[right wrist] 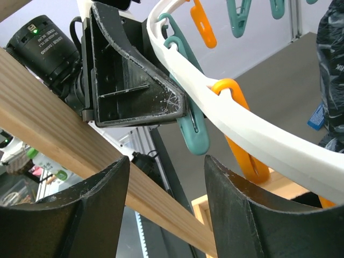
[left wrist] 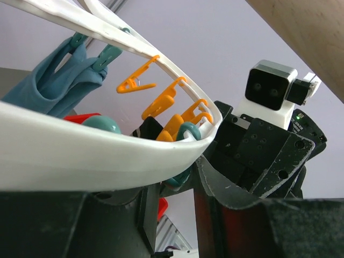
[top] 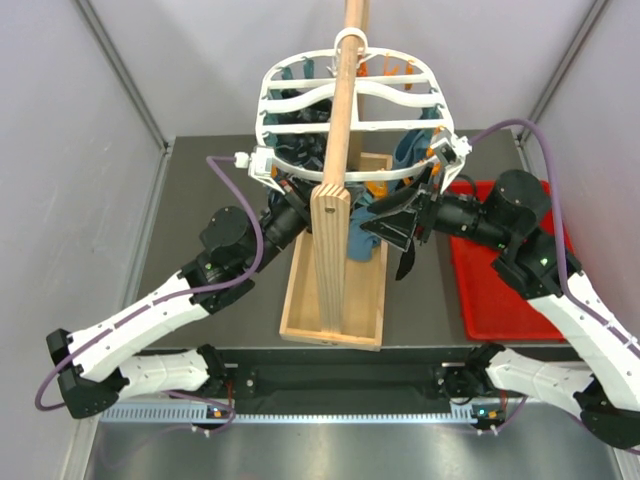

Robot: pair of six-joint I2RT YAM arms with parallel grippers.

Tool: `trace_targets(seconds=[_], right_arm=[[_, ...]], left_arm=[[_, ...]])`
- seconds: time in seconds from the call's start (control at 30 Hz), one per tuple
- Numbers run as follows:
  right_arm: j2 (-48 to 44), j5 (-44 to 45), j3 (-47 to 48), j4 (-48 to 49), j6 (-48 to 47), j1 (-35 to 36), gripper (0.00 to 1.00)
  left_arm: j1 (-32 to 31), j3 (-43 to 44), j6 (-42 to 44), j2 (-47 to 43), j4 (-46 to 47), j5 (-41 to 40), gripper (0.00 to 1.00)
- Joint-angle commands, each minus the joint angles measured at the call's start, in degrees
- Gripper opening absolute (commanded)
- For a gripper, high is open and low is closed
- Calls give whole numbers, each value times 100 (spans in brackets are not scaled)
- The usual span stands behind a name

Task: Clip the socks to the hanger
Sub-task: Open the clamp at the hanger.

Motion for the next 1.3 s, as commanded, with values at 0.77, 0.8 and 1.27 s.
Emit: trace_targets(seconds=[0.77, 0.8, 1.27], right_arm=[[-71, 610, 117, 113, -348, -44, 55], [-53, 565, 117, 183, -330, -44, 55], [316, 47, 91, 1045, 101, -44, 38]], left_arm=[[-14, 64, -217, -121, 276, 293, 0], [-14, 55, -226, -120, 276, 294, 0], [-14, 64, -419, -41, 382, 443, 0]])
